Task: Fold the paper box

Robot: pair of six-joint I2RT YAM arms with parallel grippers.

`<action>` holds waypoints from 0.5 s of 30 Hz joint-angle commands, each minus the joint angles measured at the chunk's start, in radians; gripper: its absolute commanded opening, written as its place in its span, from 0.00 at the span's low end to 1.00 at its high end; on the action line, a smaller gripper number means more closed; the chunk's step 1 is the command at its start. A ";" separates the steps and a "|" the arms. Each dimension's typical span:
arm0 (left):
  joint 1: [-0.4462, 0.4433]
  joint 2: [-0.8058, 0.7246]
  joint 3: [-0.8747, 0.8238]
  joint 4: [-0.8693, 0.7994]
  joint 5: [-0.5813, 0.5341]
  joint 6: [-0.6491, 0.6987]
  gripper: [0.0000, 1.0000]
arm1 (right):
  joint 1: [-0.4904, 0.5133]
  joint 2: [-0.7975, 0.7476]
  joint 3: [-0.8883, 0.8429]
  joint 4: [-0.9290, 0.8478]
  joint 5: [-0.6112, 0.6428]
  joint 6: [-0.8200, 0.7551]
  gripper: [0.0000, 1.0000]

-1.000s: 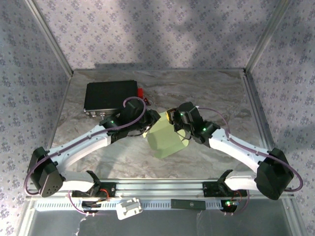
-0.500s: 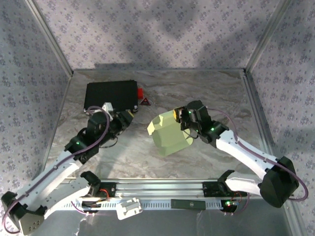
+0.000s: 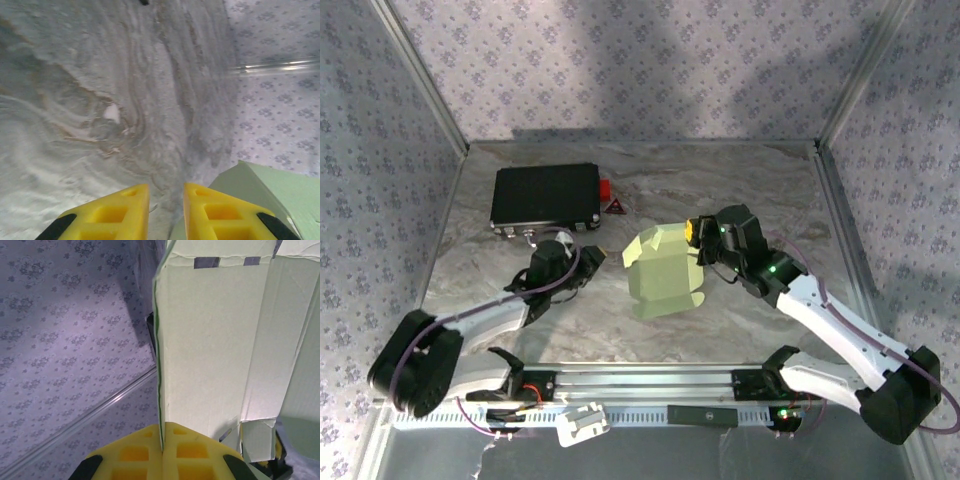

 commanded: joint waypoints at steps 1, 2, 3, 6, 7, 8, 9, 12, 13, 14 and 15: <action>-0.042 0.062 0.031 0.251 0.037 -0.033 0.24 | -0.009 0.008 0.049 -0.025 0.027 0.052 0.00; -0.052 0.077 0.032 0.280 0.035 -0.040 0.24 | -0.011 0.011 0.049 -0.020 0.026 0.056 0.00; -0.064 0.090 0.029 0.308 0.028 -0.049 0.23 | -0.017 0.014 0.049 -0.016 0.026 0.060 0.00; -0.088 0.099 0.011 0.372 0.004 -0.058 0.24 | -0.036 0.032 0.046 0.011 -0.001 0.072 0.00; -0.093 0.096 0.007 0.379 -0.002 -0.053 0.25 | -0.042 0.040 0.043 0.030 -0.016 0.079 0.00; -0.096 0.093 0.005 0.386 -0.008 -0.049 0.25 | -0.044 0.047 0.037 0.047 -0.026 0.088 0.00; -0.099 0.089 0.002 0.393 -0.014 -0.047 0.26 | -0.046 0.053 0.029 0.067 -0.038 0.097 0.00; -0.106 0.082 -0.001 0.406 -0.015 -0.045 0.28 | -0.053 0.063 0.022 0.088 -0.050 0.110 0.00; -0.110 0.082 0.007 0.390 -0.010 -0.044 0.28 | -0.056 0.065 0.017 0.099 -0.051 0.115 0.00; -0.114 0.083 0.013 0.380 -0.010 -0.040 0.28 | -0.058 0.066 0.013 0.110 -0.056 0.119 0.00; -0.122 0.085 0.017 0.376 -0.010 -0.035 0.28 | -0.062 0.068 0.011 0.119 -0.060 0.122 0.00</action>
